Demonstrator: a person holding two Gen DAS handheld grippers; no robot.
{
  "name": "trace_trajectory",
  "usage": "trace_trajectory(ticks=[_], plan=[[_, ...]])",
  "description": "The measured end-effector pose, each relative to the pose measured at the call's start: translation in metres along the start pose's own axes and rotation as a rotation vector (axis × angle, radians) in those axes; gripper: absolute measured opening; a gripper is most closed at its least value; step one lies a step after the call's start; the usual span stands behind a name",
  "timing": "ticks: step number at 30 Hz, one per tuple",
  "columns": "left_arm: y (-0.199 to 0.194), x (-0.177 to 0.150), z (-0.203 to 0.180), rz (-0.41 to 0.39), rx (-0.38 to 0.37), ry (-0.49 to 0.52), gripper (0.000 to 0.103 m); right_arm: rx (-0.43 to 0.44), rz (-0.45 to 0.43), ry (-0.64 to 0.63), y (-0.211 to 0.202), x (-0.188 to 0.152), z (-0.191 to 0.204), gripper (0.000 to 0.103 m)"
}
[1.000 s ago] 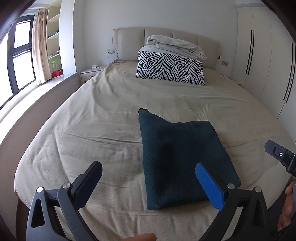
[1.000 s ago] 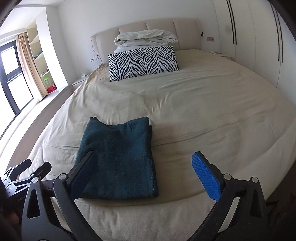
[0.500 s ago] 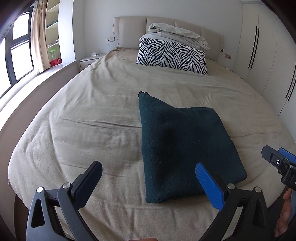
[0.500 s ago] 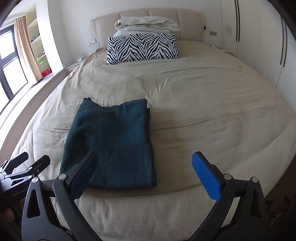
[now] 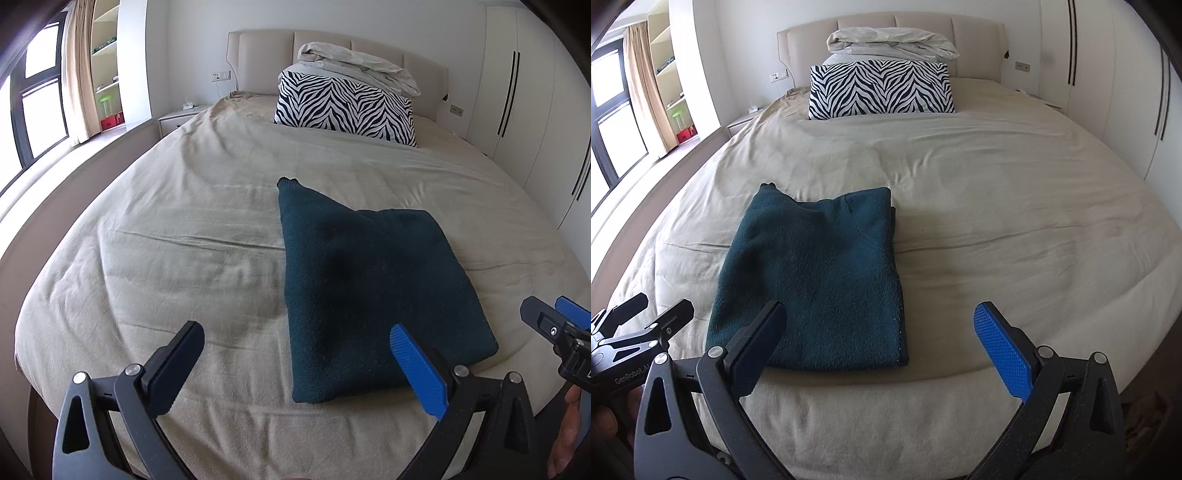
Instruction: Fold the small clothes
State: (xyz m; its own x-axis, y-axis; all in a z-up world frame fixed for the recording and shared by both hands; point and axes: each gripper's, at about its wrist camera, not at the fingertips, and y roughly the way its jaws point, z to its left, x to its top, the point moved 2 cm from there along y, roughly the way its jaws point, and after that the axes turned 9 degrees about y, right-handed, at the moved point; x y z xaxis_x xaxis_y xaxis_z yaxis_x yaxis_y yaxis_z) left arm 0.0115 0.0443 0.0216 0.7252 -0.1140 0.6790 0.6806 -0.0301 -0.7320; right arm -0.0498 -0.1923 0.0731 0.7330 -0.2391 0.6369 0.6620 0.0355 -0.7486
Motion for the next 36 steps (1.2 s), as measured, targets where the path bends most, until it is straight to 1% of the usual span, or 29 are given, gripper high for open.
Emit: trace_trajectory(ticks=[36], plan=[[0.0061,-0.0082,0.0048,0.010,-0.007,0.003,0.103,0.005,0.014,0.001,0.0035,-0.0026,0.0040,0.103]])
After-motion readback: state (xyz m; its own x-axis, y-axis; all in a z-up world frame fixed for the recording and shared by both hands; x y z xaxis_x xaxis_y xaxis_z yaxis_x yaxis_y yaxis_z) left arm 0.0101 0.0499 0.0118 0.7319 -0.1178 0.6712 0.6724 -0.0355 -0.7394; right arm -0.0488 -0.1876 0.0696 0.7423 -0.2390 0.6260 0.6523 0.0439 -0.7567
